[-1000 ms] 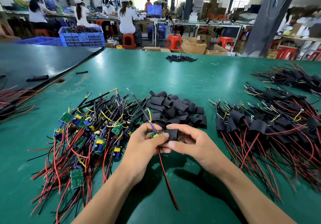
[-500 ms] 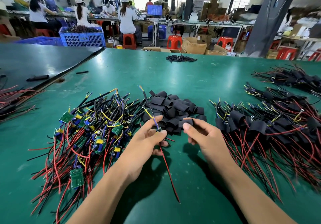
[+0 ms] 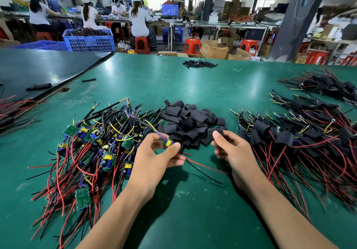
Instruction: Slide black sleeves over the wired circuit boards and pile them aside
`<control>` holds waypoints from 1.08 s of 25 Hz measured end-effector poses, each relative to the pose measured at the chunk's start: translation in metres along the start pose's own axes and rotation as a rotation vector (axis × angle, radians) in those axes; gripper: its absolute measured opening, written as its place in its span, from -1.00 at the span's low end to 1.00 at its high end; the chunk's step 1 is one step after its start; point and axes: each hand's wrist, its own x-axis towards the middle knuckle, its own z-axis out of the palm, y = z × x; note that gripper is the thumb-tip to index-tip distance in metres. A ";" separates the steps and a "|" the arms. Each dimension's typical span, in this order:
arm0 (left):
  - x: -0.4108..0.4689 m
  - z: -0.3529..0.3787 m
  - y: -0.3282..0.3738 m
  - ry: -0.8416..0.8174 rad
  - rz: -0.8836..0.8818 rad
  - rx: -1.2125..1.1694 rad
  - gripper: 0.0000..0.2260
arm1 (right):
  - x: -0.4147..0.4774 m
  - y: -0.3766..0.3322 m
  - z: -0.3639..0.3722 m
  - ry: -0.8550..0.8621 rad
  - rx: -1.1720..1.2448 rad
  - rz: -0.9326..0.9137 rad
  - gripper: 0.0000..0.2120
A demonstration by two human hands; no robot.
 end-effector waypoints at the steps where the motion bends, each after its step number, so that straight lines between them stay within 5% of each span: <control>1: 0.000 0.000 0.002 0.016 0.027 -0.047 -0.83 | 0.000 -0.001 -0.001 -0.001 0.025 0.023 -0.89; 11: 0.002 -0.001 0.009 0.126 0.236 -0.100 -0.88 | 0.004 -0.008 -0.007 0.101 0.199 0.096 -0.79; 27: 0.006 -0.004 0.009 0.169 0.242 -0.177 -0.90 | -0.001 -0.015 -0.001 0.073 0.366 0.273 -0.88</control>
